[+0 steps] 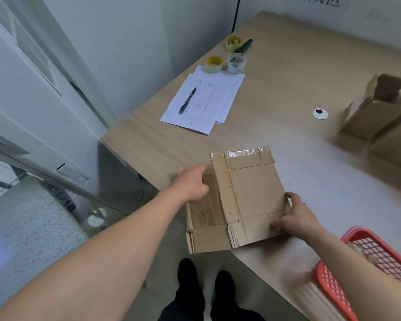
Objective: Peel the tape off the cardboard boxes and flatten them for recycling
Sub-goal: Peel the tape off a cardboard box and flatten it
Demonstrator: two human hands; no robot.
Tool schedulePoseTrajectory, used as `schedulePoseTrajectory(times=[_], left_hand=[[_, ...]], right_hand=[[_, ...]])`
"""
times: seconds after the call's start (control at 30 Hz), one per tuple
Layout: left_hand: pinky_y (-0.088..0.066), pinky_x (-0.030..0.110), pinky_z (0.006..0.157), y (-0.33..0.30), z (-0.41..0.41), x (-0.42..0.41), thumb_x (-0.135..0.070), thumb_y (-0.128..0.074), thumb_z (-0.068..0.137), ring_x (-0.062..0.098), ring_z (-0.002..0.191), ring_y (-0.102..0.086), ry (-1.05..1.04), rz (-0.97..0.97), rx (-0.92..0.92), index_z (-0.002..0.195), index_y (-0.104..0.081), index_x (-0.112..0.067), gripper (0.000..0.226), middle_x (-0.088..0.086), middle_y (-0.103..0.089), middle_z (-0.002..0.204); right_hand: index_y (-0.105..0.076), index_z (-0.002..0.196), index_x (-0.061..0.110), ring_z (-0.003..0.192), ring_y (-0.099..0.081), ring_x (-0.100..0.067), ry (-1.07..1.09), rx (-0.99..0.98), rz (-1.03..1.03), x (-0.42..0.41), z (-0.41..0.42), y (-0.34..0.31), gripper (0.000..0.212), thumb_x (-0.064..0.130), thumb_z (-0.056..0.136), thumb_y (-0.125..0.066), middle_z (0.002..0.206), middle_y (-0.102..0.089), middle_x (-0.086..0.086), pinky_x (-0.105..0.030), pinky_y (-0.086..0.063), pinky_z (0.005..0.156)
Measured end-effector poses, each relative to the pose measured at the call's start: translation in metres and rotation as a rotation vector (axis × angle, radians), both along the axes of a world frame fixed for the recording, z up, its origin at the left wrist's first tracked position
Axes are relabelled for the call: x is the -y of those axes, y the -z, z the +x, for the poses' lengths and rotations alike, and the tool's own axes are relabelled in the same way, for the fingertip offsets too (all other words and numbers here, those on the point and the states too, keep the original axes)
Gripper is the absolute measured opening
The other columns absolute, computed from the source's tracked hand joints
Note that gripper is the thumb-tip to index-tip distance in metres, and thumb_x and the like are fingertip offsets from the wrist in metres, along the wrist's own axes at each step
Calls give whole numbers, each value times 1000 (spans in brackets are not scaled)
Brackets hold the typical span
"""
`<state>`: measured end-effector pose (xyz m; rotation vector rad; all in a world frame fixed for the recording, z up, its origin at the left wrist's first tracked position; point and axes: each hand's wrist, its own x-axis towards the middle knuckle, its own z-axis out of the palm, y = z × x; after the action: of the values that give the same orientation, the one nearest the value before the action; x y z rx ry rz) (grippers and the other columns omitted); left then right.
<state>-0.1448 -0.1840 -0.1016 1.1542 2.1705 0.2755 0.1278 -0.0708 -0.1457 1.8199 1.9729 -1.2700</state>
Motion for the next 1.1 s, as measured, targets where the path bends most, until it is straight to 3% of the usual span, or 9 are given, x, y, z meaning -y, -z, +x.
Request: schedulePoseTrajectory(times=[0.17,0.33,0.5,0.63,0.8,0.87,0.93,1.0,1.1], left_hand=[[-49,25,86,4,-7,-18,-9,-69,81,20,103,-64,85,-7,109,118,-70,-17,37,0,-71,111],[-48,32,98,13,-18,-30,-15,-77,80,19,112,-61,64,-69,257,122,-66,-15,43,-1,-67,121],[-48,38,101,28,-24,-40,-15,-77,80,26,116,-58,86,-171,317,128,-59,-9,52,9,-62,130],[-45,40,104,36,-27,-43,-18,-84,72,24,118,-54,67,-131,302,129,-49,-19,67,4,-59,131],[-36,43,100,39,-26,-23,-45,-82,71,26,124,-38,102,-50,-323,135,-35,-27,81,4,-40,134],[-33,42,95,41,-18,-7,-48,-79,74,26,123,-35,140,-36,-448,139,-30,-31,83,5,-36,134],[-30,50,104,48,-1,9,-56,-71,80,31,138,-22,285,-34,-433,148,-22,-36,86,7,-22,149],[-16,66,114,58,19,24,-60,-59,88,34,150,5,438,-142,-310,154,-13,-40,84,-2,5,163],[-10,74,112,74,32,37,-56,-54,94,35,147,28,460,-287,-219,156,1,-40,84,-8,30,161]], right_hand=[[-27,149,26,98,-55,-29,-11,16,32,-5,3,4,97,15,71,-83,113,-54,-7,-34,-47,72],[-31,149,29,103,-57,-32,34,1,28,-11,9,14,100,15,66,-86,125,-55,-11,-39,-51,85],[-36,145,31,95,-61,-30,40,16,38,-13,11,22,97,15,63,-86,114,-60,-9,-38,-52,77],[-36,146,28,96,-56,-27,17,41,60,-15,9,25,96,14,65,-86,117,-59,-6,-34,-44,72],[-28,152,30,102,-53,-27,-30,80,77,-17,4,27,103,24,67,-86,130,-56,-10,-35,-42,78],[-28,152,31,109,-55,-29,-15,81,90,-18,1,28,97,39,73,-83,131,-57,-9,-35,-41,80],[-31,149,32,109,-59,-29,13,98,107,-18,-3,29,90,54,75,-77,123,-63,-5,-36,-44,79],[-33,143,32,103,-62,-29,8,134,133,-17,-7,31,85,61,74,-73,112,-68,-4,-38,-48,77],[-37,138,27,100,-62,-30,1,158,151,-18,-13,30,79,59,76,-73,110,-68,-3,-37,-46,73]])
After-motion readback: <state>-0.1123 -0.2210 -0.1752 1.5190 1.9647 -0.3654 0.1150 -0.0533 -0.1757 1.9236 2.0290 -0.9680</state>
